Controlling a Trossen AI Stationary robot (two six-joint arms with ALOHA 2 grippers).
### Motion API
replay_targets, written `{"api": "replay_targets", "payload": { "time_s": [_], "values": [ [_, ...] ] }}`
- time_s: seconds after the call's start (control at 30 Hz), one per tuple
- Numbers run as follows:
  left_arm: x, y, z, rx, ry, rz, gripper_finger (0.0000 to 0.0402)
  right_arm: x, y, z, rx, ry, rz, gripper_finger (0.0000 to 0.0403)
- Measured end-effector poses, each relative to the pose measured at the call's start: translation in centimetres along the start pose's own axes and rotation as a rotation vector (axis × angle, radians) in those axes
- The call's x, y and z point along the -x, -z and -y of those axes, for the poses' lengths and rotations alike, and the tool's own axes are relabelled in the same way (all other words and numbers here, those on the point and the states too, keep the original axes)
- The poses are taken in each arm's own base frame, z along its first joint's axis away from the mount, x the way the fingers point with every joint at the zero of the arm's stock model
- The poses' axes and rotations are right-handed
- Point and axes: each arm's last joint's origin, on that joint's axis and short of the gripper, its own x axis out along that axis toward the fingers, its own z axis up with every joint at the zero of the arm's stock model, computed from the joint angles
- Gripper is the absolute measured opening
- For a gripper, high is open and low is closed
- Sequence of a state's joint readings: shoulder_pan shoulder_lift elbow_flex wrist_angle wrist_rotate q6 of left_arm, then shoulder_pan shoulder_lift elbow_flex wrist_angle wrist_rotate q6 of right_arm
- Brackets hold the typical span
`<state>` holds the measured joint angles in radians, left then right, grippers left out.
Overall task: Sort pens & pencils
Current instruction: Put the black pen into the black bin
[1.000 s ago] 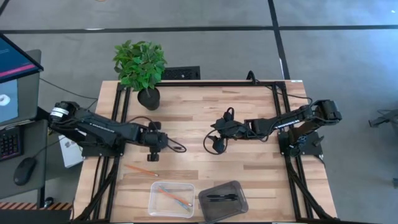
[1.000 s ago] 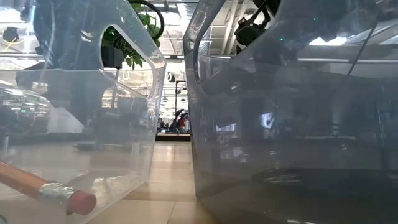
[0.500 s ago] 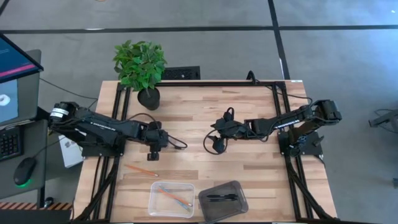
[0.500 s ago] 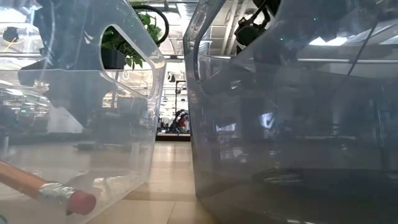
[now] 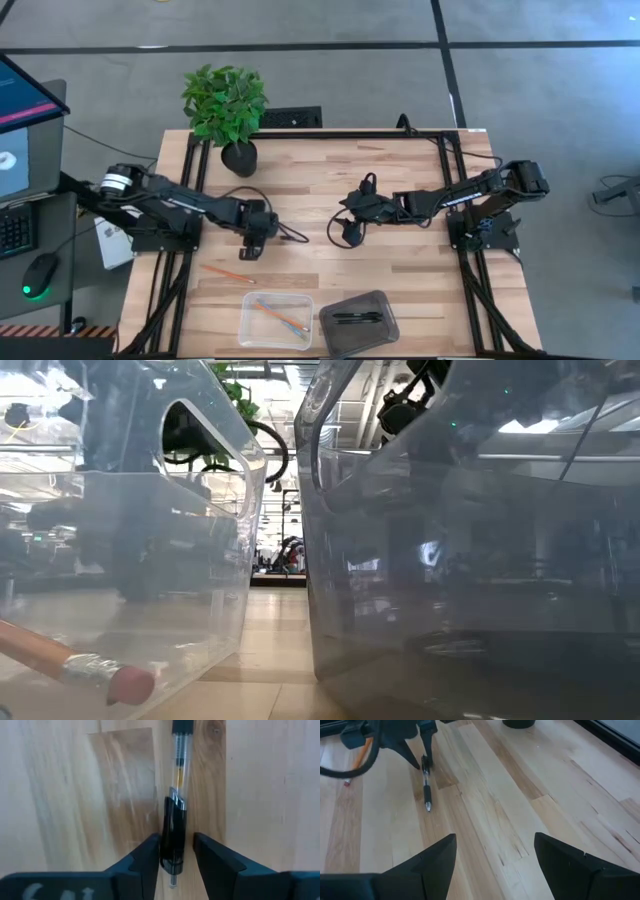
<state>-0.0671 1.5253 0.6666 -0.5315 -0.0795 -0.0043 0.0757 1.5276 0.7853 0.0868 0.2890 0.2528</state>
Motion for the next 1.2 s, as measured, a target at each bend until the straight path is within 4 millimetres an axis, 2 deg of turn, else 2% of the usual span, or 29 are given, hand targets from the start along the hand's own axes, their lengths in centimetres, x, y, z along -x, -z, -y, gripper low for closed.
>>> {"api": "replay_targets", "payload": {
  "time_s": [0.1,0.3,1.2],
  "values": [
    [-0.2,-0.1,-0.2,-0.003,0.046,-0.014,0.0103,0.0,0.0,0.0,0.0,0.0,-0.002,0.0292],
    [0.0,-0.5,-0.5,-0.031,0.062,-0.026,0.0038,0.0,0.0,0.0,0.001,0.001,-0.004,0.0292],
    [1.1,-1.0,-0.6,-0.037,0.001,0.035,0.0036,0.2,-0.1,0.3,-0.026,0.007,-0.003,0.0292]
  ]
}}
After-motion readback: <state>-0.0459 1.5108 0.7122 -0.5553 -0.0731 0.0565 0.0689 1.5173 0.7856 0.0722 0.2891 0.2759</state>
